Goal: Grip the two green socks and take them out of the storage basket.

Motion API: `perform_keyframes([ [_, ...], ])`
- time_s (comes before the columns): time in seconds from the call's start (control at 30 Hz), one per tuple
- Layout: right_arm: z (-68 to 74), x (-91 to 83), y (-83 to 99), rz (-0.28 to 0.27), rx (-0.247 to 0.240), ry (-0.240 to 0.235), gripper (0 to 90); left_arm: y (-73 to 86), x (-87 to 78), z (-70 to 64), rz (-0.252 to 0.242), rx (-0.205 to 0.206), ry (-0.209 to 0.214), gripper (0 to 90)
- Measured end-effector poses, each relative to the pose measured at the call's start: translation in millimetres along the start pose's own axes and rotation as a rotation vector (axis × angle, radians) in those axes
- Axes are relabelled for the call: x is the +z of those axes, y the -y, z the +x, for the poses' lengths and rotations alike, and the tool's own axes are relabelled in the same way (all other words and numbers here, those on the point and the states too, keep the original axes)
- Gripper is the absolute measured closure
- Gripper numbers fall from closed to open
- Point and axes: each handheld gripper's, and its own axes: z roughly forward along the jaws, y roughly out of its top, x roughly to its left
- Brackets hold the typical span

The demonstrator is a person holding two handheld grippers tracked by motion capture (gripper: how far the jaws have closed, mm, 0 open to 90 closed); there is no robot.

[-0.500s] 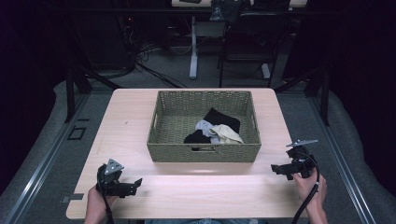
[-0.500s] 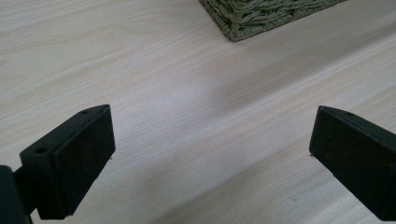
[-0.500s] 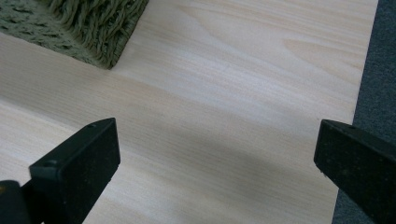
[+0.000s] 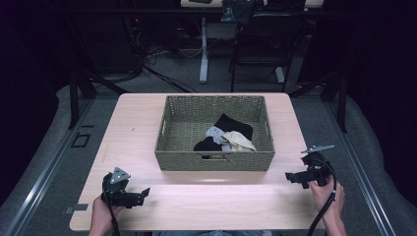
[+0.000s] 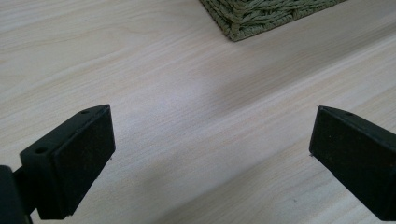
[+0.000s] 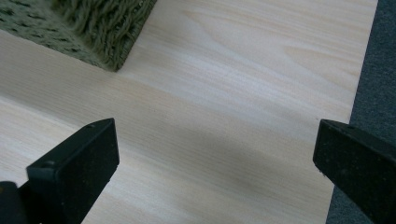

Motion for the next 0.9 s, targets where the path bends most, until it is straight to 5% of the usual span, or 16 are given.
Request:
perform_keyframes([
  [0.53,4.4,-29.8,-32.5,-0.042,-0.019,-0.028,0.8,-0.1,0.8,0.2,-0.002,-0.003,-0.003,0.2],
  [0.9,14.3,-54.7,-73.6,-0.083,-0.054,-0.053,0.9,-0.3,0.9,0.2,-0.004,-0.004,-0.003,0.2],
])
